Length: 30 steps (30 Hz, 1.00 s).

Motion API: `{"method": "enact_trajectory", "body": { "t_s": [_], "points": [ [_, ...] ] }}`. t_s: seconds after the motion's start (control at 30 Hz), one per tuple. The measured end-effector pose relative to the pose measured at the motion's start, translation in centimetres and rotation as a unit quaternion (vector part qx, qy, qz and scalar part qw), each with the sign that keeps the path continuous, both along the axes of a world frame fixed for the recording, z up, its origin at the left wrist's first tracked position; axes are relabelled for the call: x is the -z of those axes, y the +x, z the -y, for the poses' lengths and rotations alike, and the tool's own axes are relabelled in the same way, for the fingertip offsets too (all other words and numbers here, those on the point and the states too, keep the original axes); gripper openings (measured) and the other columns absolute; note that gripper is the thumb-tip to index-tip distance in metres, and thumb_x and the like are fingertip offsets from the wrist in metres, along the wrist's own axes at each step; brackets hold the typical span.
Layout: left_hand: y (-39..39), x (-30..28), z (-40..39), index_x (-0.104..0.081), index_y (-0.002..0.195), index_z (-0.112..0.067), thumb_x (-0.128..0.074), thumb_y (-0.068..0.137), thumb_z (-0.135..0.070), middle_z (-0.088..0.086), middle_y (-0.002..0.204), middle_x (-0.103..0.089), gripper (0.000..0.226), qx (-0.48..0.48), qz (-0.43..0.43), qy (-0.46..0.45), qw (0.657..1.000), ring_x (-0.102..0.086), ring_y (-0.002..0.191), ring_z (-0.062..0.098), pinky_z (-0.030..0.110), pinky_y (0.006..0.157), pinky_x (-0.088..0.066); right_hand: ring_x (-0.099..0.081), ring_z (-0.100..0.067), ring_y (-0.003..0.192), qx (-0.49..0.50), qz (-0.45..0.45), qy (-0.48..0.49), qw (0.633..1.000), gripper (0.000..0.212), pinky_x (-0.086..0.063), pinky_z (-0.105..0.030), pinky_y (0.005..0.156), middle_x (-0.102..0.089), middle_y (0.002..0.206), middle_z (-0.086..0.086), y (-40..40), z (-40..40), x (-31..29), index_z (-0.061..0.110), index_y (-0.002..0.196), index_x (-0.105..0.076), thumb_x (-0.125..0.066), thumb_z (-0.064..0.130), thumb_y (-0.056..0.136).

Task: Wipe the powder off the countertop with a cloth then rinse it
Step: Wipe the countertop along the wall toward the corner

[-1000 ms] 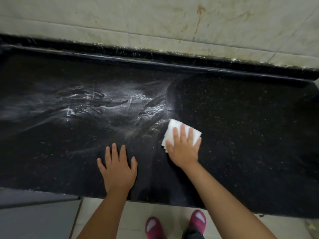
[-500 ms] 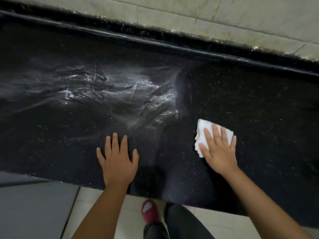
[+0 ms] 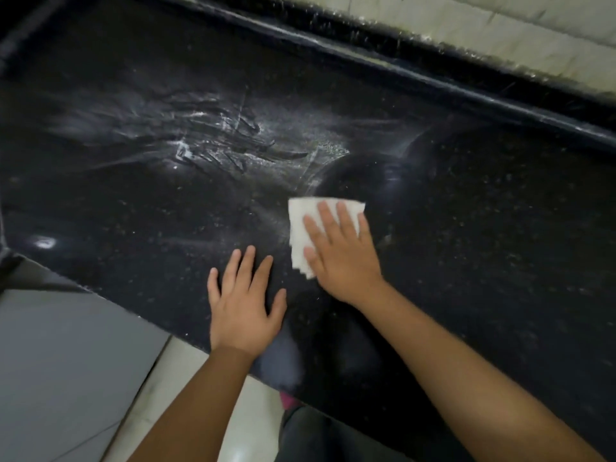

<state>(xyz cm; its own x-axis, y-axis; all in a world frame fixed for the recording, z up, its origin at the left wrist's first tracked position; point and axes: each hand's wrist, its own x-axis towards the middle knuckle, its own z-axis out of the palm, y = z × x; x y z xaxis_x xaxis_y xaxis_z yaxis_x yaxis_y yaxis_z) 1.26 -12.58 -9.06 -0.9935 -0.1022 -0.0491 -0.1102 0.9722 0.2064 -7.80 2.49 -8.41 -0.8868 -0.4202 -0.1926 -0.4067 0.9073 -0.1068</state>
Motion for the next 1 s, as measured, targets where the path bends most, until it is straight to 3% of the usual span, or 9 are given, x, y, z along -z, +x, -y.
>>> {"method": "enact_trajectory", "body": {
  "t_s": [0.07,0.13,0.23,0.4,0.57,0.63,0.7,0.77,1.0],
  "points": [
    [-0.1,0.1,-0.1,-0.057,0.122,-0.01,-0.035,0.083,-0.043,0.017,0.134,-0.049,0.056,0.0,-0.009,-0.001,1.0,-0.024,0.128,0.024,0.045,0.105,-0.01,-0.039,-0.031,0.128,-0.03,0.01,-0.015,0.999,0.05,-0.023,-0.048,0.104,-0.051,0.136,-0.01,3.2,-2.6,0.6,0.021,0.131,-0.048,-0.026,0.04,0.09],
    [-0.1,0.1,-0.2,-0.056,0.123,-0.01,-0.034,0.083,-0.044,0.016,0.135,-0.048,0.057,-0.009,-0.006,0.005,1.0,-0.025,0.129,0.025,0.051,0.106,-0.016,-0.033,-0.026,0.127,-0.023,0.022,0.007,0.999,0.047,-0.018,-0.045,0.104,-0.052,0.136,-0.007,5.6,-6.9,0.6,0.024,0.131,-0.04,-0.013,0.043,0.097],
    [-0.2,0.0,-0.5,-0.057,0.122,-0.011,-0.034,0.083,-0.044,0.016,0.135,-0.049,0.056,-0.014,-0.002,-0.002,1.0,-0.027,0.128,0.026,0.057,0.102,-0.024,-0.036,-0.031,0.129,0.084,0.027,0.039,0.995,0.061,-0.024,-0.05,0.104,-0.05,0.137,-0.013,5.0,-13.6,-0.6,0.02,0.133,-0.038,-0.001,0.049,0.096],
    [-0.2,0.2,-0.4,-0.058,0.119,-0.009,-0.036,0.082,-0.042,0.017,0.132,-0.051,0.055,-0.003,-0.019,-0.017,1.0,-0.027,0.126,0.025,0.047,0.104,-0.014,0.005,-0.025,0.144,0.25,0.058,0.035,0.966,0.055,0.003,-0.051,0.113,0.003,0.157,-0.001,-3.9,-13.2,-1.5,0.023,0.149,-0.009,-0.017,0.043,0.098],
    [-0.2,0.1,-0.4,-0.059,0.118,-0.01,-0.037,0.081,-0.042,0.016,0.13,-0.053,0.054,-0.005,-0.02,-0.023,1.0,-0.029,0.125,0.025,0.045,0.101,-0.013,0.011,-0.026,0.144,0.191,0.075,0.01,0.979,0.054,0.008,-0.053,0.112,0.01,0.157,0.0,-8.0,-5.7,-1.2,0.025,0.149,0.0,-0.013,0.041,0.099],
    [-0.4,0.1,-0.3,-0.059,0.118,-0.011,-0.037,0.081,-0.042,0.015,0.131,-0.053,0.053,-0.006,-0.019,-0.024,1.0,-0.03,0.125,0.024,0.045,0.101,-0.013,0.003,-0.027,0.144,0.125,0.047,0.005,0.991,0.059,0.004,-0.053,0.113,0.002,0.158,-0.003,-5.7,-3.9,-0.4,0.024,0.149,-0.009,-0.007,0.046,0.094],
    [-0.4,0.0,-0.3,-0.059,0.119,-0.012,-0.036,0.082,-0.043,0.015,0.131,-0.053,0.053,-0.006,-0.015,-0.025,1.0,-0.03,0.125,0.024,0.045,0.101,-0.013,-0.025,-0.032,0.139,0.047,0.011,-0.003,0.999,0.064,-0.012,-0.052,0.111,-0.03,0.151,-0.008,-1.4,-4.0,0.0,0.021,0.142,-0.036,-0.009,0.046,0.089],
    [-0.3,0.0,-0.4,-0.059,0.119,-0.012,-0.036,0.082,-0.043,0.015,0.131,-0.053,0.053,-0.006,-0.014,-0.026,1.0,-0.029,0.126,0.024,0.045,0.101,-0.013,-0.038,-0.03,0.129,-0.007,0.008,0.003,1.0,0.054,-0.016,-0.047,0.107,-0.05,0.138,-0.006,2.5,-6.5,0.3,0.024,0.131,-0.046,-0.01,0.045,0.096],
    [-0.2,0.2,-0.4,-0.058,0.12,-0.012,-0.035,0.083,-0.044,0.014,0.133,-0.051,0.054,-0.009,-0.015,-0.024,1.0,-0.028,0.127,0.023,0.046,0.103,-0.013,-0.03,-0.028,0.135,0.11,0.037,0.046,0.992,0.073,-0.027,-0.058,0.104,-0.039,0.146,-0.008,1.5,-16.2,-1.3,0.021,0.139,-0.038,0.001,0.058,0.091]
  ]
}}
